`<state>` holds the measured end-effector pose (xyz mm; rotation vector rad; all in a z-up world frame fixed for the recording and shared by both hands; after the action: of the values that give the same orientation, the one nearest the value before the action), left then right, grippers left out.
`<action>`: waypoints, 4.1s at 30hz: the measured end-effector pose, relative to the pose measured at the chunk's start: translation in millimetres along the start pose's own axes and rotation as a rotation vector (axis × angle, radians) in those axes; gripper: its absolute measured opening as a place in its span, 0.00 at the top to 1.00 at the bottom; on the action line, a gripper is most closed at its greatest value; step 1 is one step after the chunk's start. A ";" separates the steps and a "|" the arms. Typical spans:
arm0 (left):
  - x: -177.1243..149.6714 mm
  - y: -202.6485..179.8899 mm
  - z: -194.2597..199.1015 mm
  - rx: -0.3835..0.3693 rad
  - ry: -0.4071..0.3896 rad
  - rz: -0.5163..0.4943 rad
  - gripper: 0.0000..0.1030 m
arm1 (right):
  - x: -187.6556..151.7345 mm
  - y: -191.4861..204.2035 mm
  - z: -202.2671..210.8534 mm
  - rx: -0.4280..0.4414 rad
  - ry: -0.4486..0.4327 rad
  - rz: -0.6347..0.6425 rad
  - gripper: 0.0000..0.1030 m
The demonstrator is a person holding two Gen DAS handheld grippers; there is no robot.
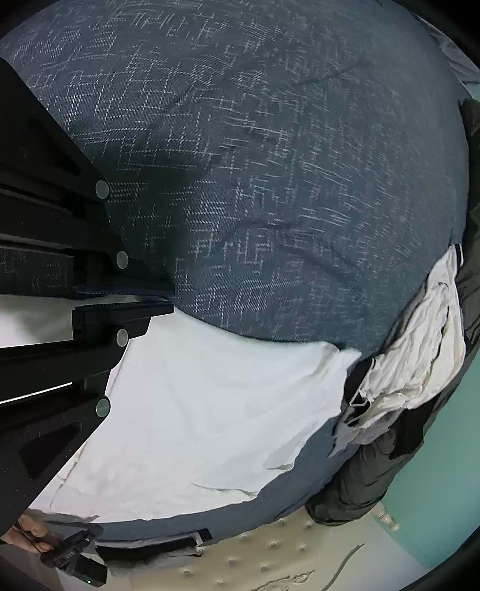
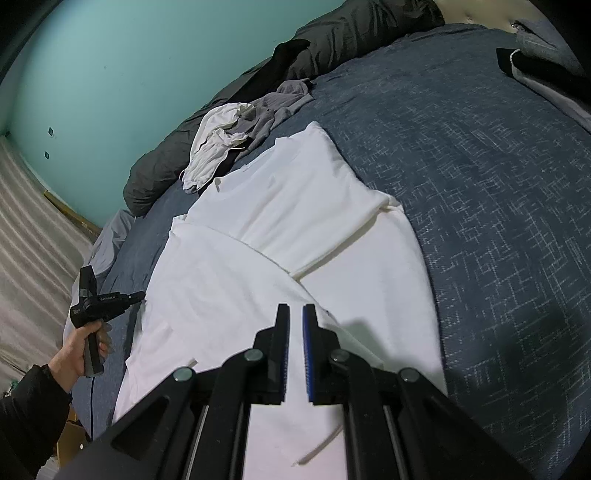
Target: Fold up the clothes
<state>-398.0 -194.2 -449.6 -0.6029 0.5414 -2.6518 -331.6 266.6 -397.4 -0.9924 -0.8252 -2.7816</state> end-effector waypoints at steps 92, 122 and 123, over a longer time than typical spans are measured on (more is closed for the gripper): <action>-9.1 4.3 4.8 -0.028 -0.135 -0.039 0.79 | 182.3 271.4 -363.1 -0.099 0.272 0.515 0.96; -108.2 7.4 112.7 -0.064 -0.007 0.026 0.67 | -22.1 45.5 36.2 -0.095 0.345 0.133 0.63; -116.0 7.6 119.0 -0.061 0.004 0.023 0.66 | -29.6 39.5 45.1 -0.105 0.348 0.121 0.62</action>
<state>-242.3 -184.8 -392.1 -0.6054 0.6284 -2.6238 -273.2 252.9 -367.9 -0.5230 -0.5572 -2.7962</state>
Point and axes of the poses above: each gripper's, at about its wrist camera, not at the fingertips, and z roughly against the way its jaws point, y to its left, x to its top, the point moved 10 cm from there along -z, roughly the way its jaws point, and after that the axes turned 8 degrees about z, right-handed, at the moved point
